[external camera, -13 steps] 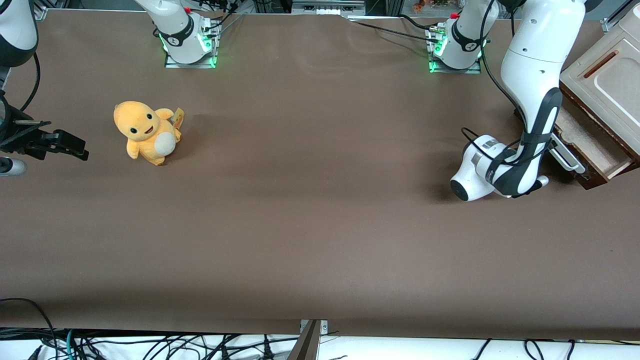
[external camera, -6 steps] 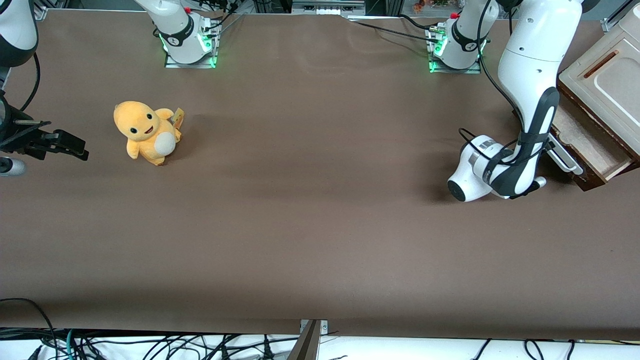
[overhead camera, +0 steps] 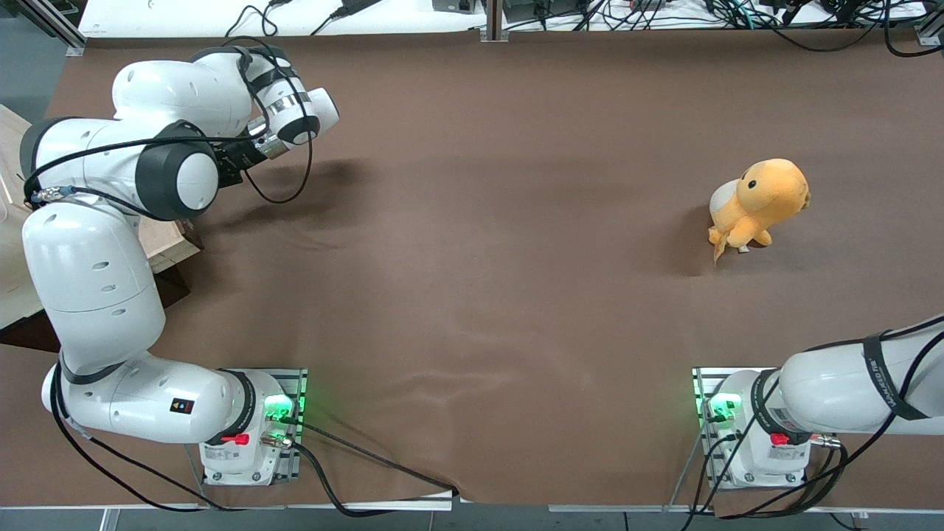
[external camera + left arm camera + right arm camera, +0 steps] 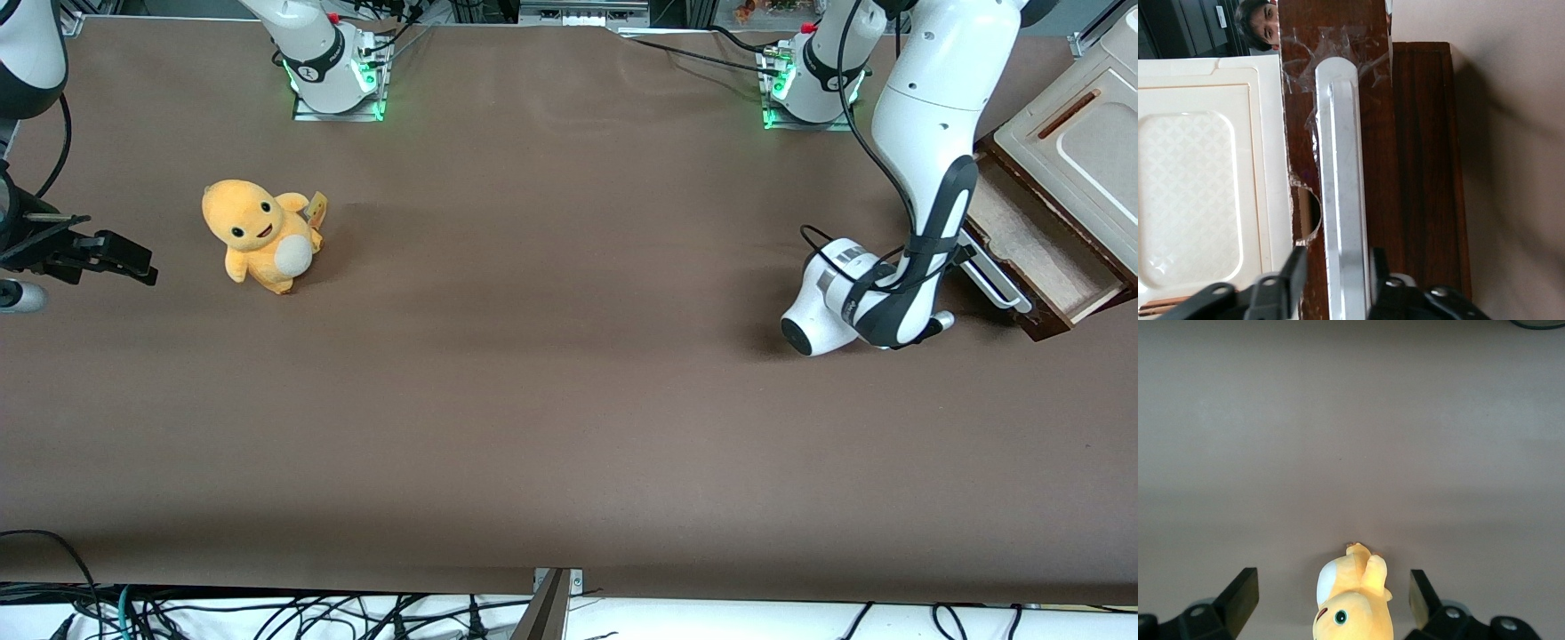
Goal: Open lower drawer with left arm only
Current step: 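Pull the gripped handle outward, sliding the lower drawer open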
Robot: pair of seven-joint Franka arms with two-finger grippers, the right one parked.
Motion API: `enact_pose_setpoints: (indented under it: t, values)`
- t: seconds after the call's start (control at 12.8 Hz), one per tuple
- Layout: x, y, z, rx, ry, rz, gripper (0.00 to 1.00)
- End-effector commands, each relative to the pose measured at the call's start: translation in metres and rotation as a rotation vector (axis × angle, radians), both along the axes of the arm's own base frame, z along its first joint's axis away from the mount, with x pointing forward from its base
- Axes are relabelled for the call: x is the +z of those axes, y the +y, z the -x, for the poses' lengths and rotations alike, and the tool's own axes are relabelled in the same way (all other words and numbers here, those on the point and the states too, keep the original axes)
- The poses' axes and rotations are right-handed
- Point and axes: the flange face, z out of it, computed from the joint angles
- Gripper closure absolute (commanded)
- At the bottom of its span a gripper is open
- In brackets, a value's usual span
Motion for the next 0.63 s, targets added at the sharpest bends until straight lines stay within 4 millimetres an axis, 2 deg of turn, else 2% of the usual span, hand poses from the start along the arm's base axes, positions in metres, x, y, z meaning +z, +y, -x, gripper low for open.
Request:
enact_pose_setpoints:
  t: [0.0,0.31,0.55]
  values:
    - [0.005,0.004,-0.005,0.032,0.009,0.013,0.0]
    - [0.013,-0.005,-0.02,0.067,-0.07,0.168,0.0]
    - [0.03,-0.028,-0.034,0.085,-0.143,0.316,0.0]
